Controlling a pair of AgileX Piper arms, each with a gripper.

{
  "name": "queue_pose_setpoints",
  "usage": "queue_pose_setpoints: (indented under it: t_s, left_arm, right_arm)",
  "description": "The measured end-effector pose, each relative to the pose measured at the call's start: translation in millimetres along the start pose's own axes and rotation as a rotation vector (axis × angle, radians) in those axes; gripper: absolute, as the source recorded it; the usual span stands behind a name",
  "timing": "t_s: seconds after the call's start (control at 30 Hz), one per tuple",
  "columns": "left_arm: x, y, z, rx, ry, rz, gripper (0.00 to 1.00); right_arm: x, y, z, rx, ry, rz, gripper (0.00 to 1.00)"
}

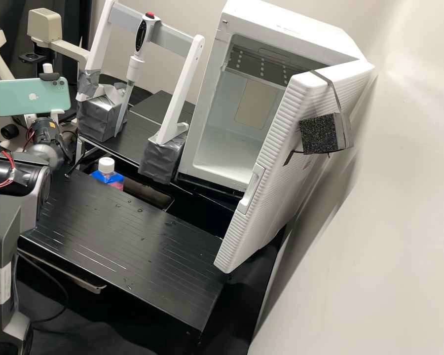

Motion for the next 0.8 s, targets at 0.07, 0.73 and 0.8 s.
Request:
queue_pose_setpoints:
  t_s: [0.07, 0.73, 0.8]
  left_arm:
    - [0.0, 0.0, 0.0, 0.000, 0.000, 0.000, 1.00]
    - [0.0, 0.0, 0.0, 0.000, 0.000, 0.000, 1.00]
    - [0.0, 0.0, 0.0, 0.000, 0.000, 0.000, 1.00]
  right_arm:
    - [9.7, 0.6, 6.0, -0.004, -0.018, -0.002, 0.00]
    - [64.8, 0.5, 25.6, -0.004, -0.049, -0.028, 0.00]
    - [64.6, -2.9, 27.0, -0.013, -0.055, -0.043, 0.00]
